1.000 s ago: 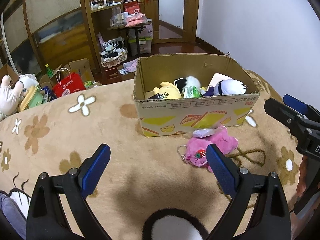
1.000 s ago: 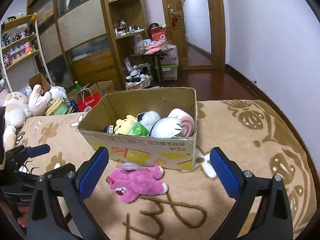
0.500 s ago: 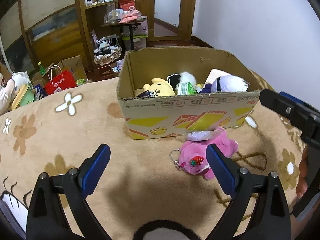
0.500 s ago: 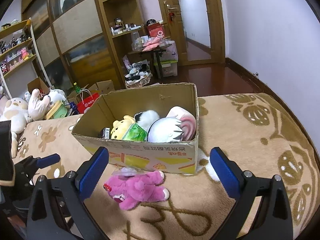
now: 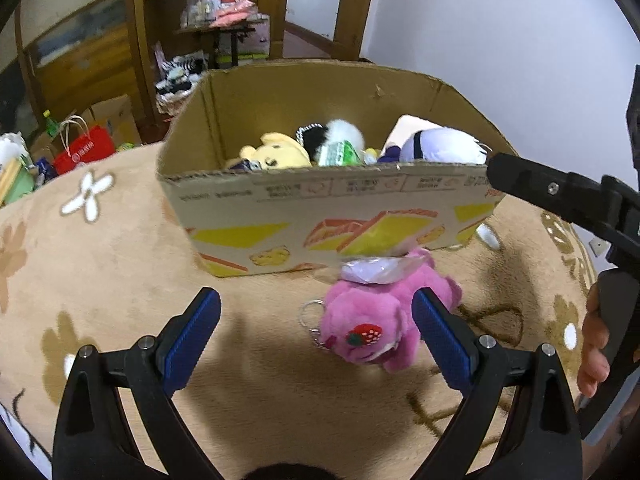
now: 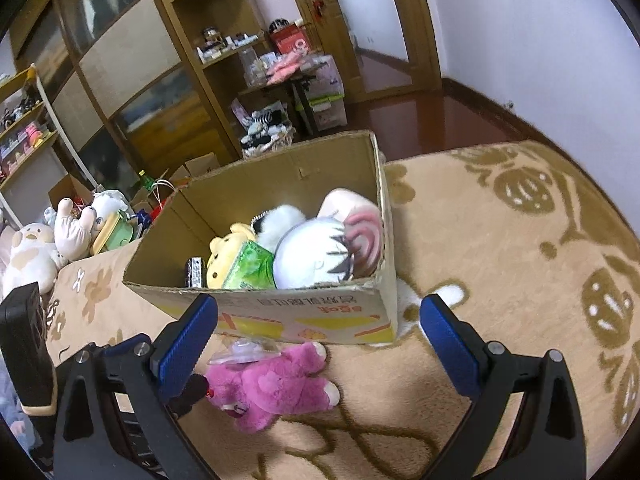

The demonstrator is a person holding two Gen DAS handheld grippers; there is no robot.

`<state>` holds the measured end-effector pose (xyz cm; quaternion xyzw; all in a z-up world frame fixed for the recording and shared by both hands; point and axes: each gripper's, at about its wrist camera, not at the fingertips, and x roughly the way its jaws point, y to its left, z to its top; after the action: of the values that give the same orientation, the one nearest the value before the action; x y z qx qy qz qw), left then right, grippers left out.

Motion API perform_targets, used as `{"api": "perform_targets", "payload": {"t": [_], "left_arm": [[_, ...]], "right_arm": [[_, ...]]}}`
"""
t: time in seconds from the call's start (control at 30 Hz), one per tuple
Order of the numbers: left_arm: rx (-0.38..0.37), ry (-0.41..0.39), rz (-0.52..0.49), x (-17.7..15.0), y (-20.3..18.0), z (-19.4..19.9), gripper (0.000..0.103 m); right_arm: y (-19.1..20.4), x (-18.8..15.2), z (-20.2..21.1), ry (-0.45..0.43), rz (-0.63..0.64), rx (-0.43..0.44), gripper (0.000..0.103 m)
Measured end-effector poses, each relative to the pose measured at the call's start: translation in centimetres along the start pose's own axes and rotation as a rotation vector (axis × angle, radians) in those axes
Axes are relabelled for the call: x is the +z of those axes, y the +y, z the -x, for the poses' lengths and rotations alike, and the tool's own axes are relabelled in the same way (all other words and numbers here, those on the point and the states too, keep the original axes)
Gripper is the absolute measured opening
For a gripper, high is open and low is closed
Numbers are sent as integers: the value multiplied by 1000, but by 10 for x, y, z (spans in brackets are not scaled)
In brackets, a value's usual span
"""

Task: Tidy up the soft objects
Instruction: 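Grasp the pink plush bear with the left gripper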

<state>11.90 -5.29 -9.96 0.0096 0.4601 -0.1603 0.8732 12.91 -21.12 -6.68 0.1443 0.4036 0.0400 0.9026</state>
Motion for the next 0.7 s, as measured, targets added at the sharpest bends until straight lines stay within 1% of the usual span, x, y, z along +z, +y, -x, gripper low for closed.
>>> {"api": "perform_targets", "payload": {"t": [0.17, 0.4, 0.6, 0.63, 0.67, 0.7], "left_arm": [[-34, 32, 9, -2, -2, -12, 95], [-80, 60, -4, -7, -11, -24, 95], [-124, 74, 37, -12, -5, -29, 95], [-130, 75, 45, -13, -4, -30, 95], [-138, 76, 56, -13, -2, -30, 95], [-143, 76, 66, -14, 0, -31, 95]], "right_arm": [[-1, -4, -12, 45, -12, 11, 103], [9, -14, -22, 96, 6, 40, 103], [19, -22, -29, 146, 25, 88, 103], [21, -24, -30, 156, 26, 101, 101], [22, -25, -31, 166, 25, 113, 96], [24, -27, -33, 180, 24, 128, 94]]}}
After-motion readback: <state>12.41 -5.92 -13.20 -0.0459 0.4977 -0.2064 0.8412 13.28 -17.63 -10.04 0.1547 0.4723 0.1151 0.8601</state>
